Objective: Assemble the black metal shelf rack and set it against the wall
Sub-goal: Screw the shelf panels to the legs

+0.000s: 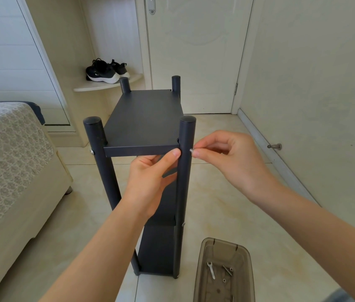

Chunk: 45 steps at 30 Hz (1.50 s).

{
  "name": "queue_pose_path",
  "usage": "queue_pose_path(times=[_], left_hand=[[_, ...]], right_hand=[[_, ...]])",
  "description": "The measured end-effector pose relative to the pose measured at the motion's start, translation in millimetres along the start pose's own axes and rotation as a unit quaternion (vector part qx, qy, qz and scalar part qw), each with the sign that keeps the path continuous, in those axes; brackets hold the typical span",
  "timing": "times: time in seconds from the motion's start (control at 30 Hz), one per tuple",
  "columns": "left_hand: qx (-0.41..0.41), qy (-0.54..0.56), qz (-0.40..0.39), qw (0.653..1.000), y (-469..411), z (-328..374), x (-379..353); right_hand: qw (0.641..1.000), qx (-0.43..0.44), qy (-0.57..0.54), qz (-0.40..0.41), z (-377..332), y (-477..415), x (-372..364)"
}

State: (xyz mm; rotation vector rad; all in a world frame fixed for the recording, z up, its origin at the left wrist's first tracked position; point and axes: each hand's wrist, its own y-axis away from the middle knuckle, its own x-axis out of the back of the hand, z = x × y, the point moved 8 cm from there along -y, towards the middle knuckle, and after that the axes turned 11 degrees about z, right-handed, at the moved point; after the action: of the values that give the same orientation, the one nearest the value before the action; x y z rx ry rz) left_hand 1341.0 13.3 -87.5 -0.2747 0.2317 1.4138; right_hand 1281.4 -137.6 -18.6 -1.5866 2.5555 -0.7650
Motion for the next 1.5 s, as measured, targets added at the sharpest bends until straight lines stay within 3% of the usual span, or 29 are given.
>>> queue_pose_path(times=[0.4,0.67,0.73,0.9,1.1,1.33,1.5], left_hand=[[-0.004,-0.007,-0.004,1.0,-2,-1,0],[0.001,-0.013,0.005,1.0,-2,-1,0],[0.001,-0.008,0.007,1.0,-1,-3,-1],[0.003,0.01,0.008,1.0,-1,-3,-1],[-0.018,0.052,0.025,0.998,-1,-2,-5],[-0.03,0.083,0.023,0.996,-1,-6,-8],[-0.031,0.084,0.019,0.996,-3,-5,-10]], right_hand=[[0.999,0.024,0.03,0.011,-4,-4,2],[0.962,0.176,0.203,0.041,-24,4,0],[0.966,0.165,0.196,0.042,-23,3,0],[0.998,0.025,0.053,0.005,-8,-5,-2],[0.99,0.082,0.116,0.014,-15,0,-1],[0.993,0.06,0.106,0.001,-10,-2,0],[0.987,0.095,0.129,0.01,-15,-1,2]])
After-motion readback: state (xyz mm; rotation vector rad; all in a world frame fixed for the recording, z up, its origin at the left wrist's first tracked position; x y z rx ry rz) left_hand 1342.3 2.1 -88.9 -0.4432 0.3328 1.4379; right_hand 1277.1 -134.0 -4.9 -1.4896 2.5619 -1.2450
